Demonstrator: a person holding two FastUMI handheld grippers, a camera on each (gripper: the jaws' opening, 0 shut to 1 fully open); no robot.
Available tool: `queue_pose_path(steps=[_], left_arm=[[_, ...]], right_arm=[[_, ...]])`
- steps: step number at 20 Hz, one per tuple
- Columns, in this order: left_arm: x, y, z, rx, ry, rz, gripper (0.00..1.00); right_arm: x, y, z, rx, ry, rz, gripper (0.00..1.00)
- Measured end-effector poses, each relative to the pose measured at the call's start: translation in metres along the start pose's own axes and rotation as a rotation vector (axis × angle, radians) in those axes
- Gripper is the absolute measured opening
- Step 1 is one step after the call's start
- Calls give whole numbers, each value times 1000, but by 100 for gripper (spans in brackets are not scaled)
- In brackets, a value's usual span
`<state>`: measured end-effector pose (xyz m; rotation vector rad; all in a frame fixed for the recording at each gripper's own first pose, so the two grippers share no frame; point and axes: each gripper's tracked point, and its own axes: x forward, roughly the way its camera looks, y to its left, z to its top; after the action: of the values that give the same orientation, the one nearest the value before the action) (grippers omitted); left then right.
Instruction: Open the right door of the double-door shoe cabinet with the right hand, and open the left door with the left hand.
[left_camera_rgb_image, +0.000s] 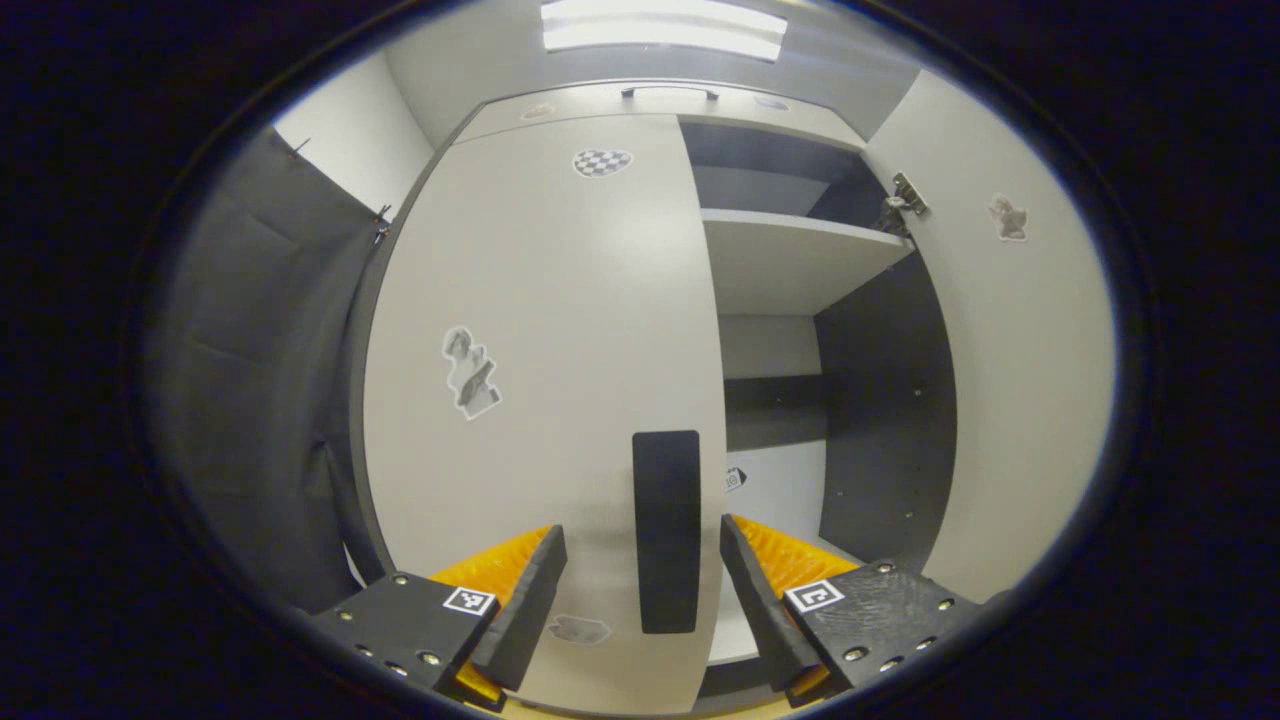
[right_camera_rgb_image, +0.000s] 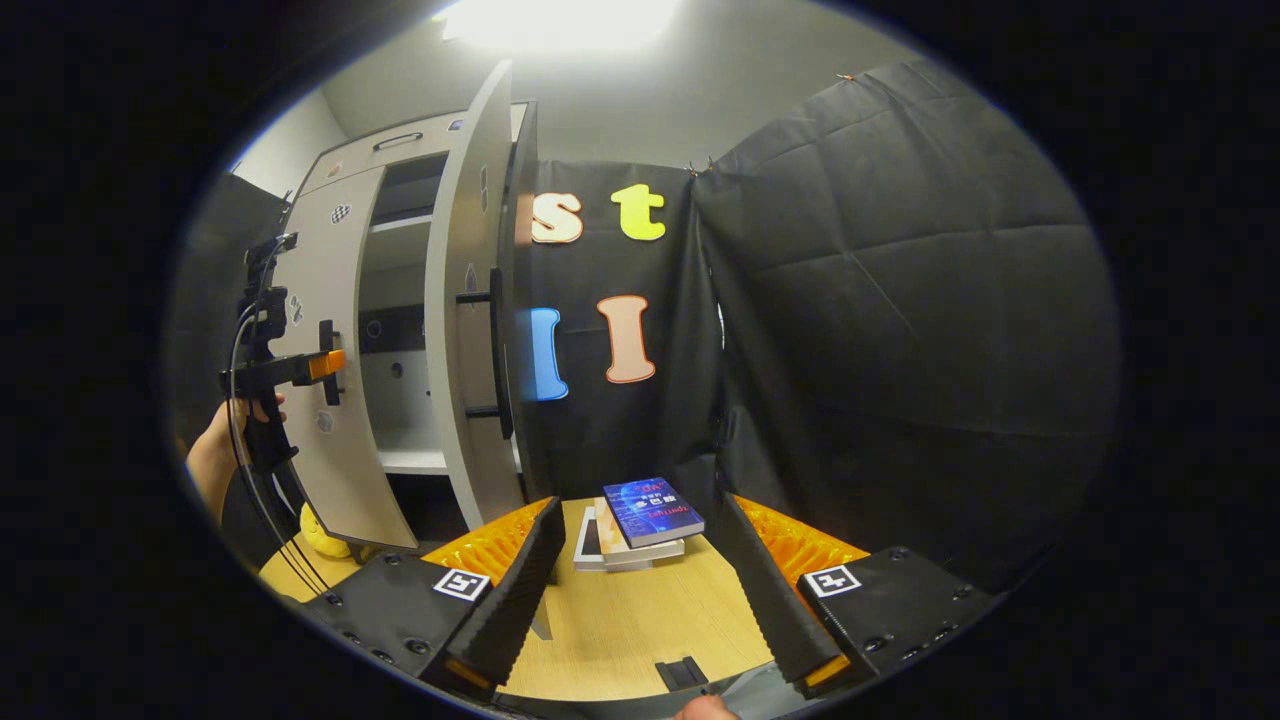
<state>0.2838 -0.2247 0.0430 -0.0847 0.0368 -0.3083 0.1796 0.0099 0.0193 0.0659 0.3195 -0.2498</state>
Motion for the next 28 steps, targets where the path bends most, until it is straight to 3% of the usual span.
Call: queue_pose_path(steps=[1,3,4,6,9,10,12,16,20,28], left_arm=[[4,-1,-6,0,18,-5,89],[9,-1,-12,9,39,3,87],[12,-4,-15,10,48,-1,76],[14,-8,-15,8,47,-11,72],[11,-8,-9,20,27,16,41],[16,-10,-13,12,20,9,41],[14,-10,-10,9,26,8,29],[8,-9,-12,-22,59,-11,16],[-4,-10,-9,-31,78,-51,12],[-27,-6,-5,-39,92,-98,14]], right_arm=[[-1,1,0,4,5,1,93],[-1,2,-1,11,13,2,98],[-2,2,-2,11,15,3,98],[-3,1,0,12,13,2,98],[-3,1,3,15,10,0,98],[-4,0,4,17,5,-1,98],[-10,-3,6,18,-6,-1,98],[-16,-6,8,17,-17,5,98],[-18,-3,12,20,-25,27,98],[-5,27,18,19,-46,109,98]])
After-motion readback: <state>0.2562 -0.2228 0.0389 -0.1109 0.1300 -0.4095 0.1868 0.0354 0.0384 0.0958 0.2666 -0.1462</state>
